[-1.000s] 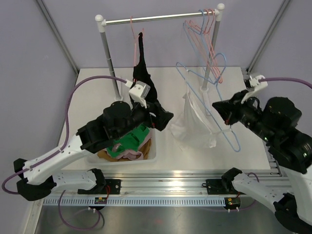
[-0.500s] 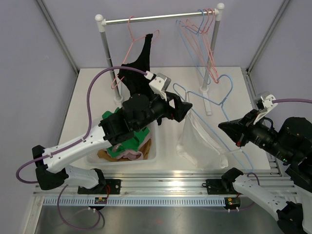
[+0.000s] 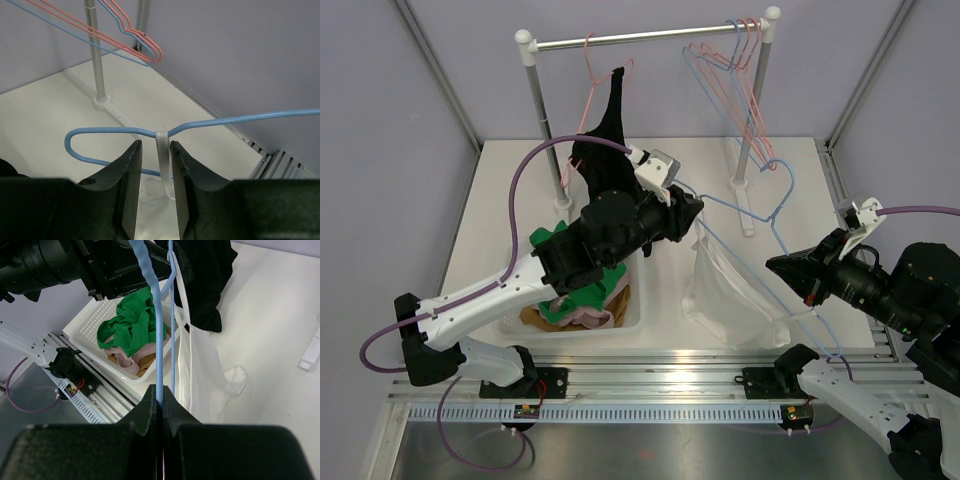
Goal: Remove the tank top from the hanger
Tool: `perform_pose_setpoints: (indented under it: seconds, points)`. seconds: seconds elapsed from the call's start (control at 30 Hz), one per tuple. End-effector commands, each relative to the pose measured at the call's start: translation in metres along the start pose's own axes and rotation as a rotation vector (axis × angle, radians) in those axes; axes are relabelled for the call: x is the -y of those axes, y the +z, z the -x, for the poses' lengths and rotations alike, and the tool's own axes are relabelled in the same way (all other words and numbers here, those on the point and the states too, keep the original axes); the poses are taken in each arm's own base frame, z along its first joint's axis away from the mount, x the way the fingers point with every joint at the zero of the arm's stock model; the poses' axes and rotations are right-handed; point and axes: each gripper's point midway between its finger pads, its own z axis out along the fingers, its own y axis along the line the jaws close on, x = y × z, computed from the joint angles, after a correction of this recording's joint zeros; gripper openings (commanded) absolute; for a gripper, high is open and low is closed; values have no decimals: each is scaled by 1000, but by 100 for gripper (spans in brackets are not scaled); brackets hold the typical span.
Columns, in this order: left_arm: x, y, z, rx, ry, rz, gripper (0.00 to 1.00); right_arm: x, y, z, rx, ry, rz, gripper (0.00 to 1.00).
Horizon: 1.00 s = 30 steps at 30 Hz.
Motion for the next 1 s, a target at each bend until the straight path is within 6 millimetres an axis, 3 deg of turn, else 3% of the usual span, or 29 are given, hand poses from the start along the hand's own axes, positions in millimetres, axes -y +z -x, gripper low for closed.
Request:
perform_pose_setpoints:
  seconds: [0.0,0.17,0.3,0.43,0.63,0.77,0.87,0.93,0.97]
  points:
    - [0,0,24,82,-3,16,31,-6,0,13,50,-10,27,0]
    - [-3,-1,21,77,0,29,20,-2,4,11,41,-15,12,0]
    - [-7,-4,21,76,4,43,0,0,7,7,27,-19,5,0]
    - [-15,-7,22,77,8,84,0,2,7,3,14,-29,0,0]
    - [-72,-32,27,111,-65,391,0,-5,-5,-21,-28,-73,64,0]
    - [-106,-53,22,111,-143,514,0,-13,-29,-25,23,-101,105,0]
    - [-118,-60,18,110,-201,534,0,-19,-43,-23,75,-142,141,0]
    - [-112,-59,11,87,-213,484,0,-24,-48,-15,155,-176,169,0]
    - [-107,-56,10,80,-217,449,0,-21,-42,-18,168,-177,164,0]
